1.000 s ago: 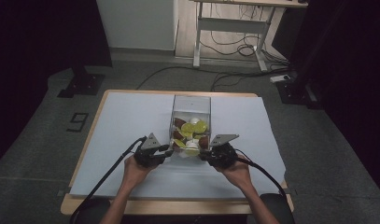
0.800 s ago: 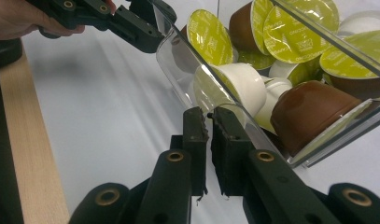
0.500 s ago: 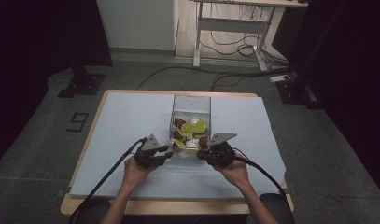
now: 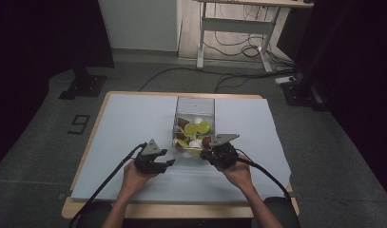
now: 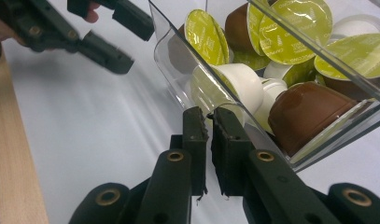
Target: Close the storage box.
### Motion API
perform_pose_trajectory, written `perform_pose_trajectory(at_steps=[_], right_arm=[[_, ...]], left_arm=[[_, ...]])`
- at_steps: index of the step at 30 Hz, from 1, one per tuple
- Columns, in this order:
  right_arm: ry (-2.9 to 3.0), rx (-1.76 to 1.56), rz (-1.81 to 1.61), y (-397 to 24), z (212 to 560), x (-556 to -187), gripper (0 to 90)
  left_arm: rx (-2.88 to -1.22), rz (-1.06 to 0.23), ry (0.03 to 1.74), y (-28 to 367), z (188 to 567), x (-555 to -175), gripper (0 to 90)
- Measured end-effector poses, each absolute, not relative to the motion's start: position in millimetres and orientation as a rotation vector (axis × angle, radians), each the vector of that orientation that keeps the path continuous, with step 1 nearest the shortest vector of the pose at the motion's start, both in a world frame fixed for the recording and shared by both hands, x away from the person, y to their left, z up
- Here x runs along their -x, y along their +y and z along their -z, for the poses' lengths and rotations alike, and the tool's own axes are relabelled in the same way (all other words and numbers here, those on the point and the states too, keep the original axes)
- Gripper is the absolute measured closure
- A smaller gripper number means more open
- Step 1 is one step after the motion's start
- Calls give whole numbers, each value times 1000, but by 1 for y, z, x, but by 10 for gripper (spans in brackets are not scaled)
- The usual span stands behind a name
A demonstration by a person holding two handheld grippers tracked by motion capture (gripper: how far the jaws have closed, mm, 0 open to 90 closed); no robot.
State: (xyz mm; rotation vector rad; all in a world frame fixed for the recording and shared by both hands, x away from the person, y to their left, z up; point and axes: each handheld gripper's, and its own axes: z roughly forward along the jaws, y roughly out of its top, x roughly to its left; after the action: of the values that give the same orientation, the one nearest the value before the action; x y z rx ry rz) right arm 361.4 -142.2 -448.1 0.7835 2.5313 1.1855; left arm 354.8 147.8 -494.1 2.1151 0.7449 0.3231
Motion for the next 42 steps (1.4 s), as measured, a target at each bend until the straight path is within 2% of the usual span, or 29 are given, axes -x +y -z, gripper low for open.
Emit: perform_pose_trajectory(at_steps=[10,18,28,42], right_arm=[[2504,-811,-1171,-141,447,-366,821],[2477,-844,-1157,-139,448,-372,820],[2449,-871,-1160,-140,449,-382,821],[2430,-894,-1144,-137,449,-390,823]], left_arm=[[-2135,-297,794,153,502,-356,165],[-2137,-285,841,159,509,-358,137],[-2172,-286,890,162,517,-360,0],[-2220,-301,899,163,523,-360,0]])
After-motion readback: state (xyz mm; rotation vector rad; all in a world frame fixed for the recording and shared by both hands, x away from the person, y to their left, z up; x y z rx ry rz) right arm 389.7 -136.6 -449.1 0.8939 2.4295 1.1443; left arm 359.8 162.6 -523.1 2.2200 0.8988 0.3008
